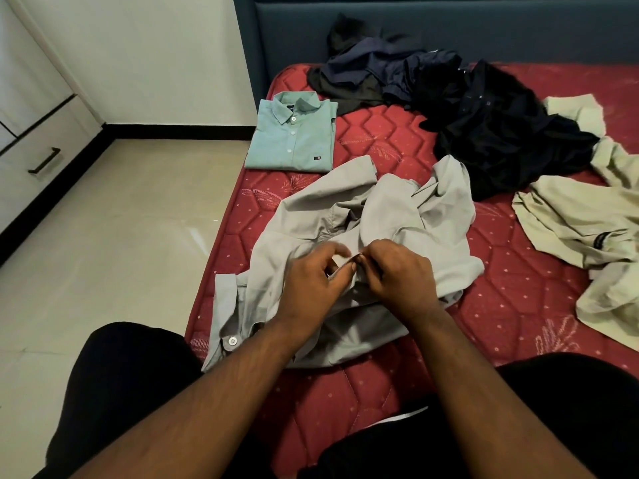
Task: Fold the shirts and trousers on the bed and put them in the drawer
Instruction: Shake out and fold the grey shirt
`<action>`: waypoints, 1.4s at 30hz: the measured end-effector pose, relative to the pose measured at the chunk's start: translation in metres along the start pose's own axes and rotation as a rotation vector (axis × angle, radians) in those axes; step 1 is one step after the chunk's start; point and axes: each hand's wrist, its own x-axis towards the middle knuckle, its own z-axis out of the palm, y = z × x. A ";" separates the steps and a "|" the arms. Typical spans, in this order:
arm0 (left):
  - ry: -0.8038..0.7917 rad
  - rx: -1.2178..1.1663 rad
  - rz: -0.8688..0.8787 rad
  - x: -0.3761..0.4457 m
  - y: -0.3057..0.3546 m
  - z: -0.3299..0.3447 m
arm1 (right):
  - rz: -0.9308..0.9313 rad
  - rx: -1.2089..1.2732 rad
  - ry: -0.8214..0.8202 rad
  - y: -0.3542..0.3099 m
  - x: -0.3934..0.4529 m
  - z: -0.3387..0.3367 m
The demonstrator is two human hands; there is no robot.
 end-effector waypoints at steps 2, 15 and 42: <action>-0.070 0.021 -0.049 0.002 0.000 -0.003 | -0.007 -0.061 0.015 0.002 -0.001 0.001; -0.343 0.644 0.117 -0.003 -0.055 -0.039 | 0.315 0.147 -0.613 0.053 -0.009 0.010; -0.225 0.503 -0.130 0.029 -0.016 0.029 | 0.258 0.117 -0.305 0.031 -0.011 0.005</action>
